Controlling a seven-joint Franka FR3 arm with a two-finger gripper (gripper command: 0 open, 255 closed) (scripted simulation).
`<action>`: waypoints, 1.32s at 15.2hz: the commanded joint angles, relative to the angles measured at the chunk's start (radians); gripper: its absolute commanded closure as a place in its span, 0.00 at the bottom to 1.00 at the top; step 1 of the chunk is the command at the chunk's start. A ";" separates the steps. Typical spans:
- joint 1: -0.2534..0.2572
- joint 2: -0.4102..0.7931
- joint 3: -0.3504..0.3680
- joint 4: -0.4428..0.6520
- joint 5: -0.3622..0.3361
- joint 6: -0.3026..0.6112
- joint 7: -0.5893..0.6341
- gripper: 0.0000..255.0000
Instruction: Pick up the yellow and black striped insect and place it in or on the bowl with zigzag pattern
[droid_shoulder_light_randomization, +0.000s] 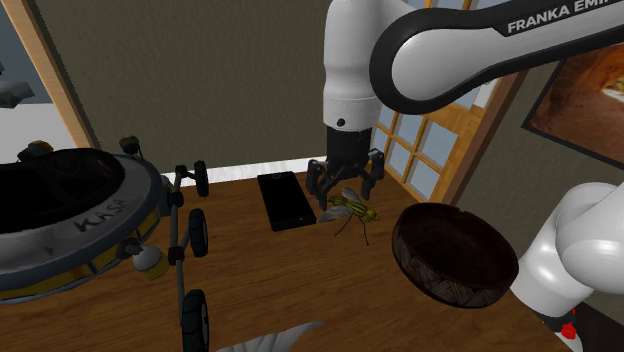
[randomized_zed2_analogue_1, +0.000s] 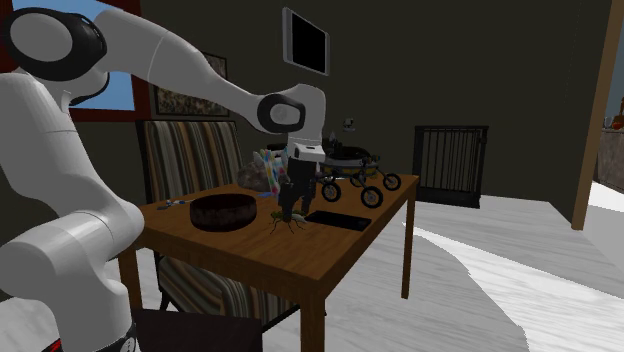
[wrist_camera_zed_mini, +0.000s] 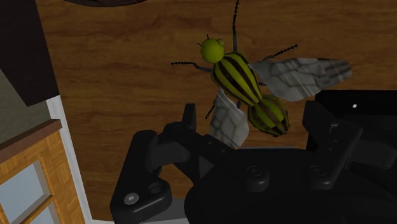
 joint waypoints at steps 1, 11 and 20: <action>0.000 0.000 0.001 -0.002 0.000 0.003 0.000 0.00; 0.000 0.000 0.001 -0.002 0.000 0.003 0.000 1.00; -0.001 -0.017 -0.009 0.050 0.001 -0.066 -0.001 1.00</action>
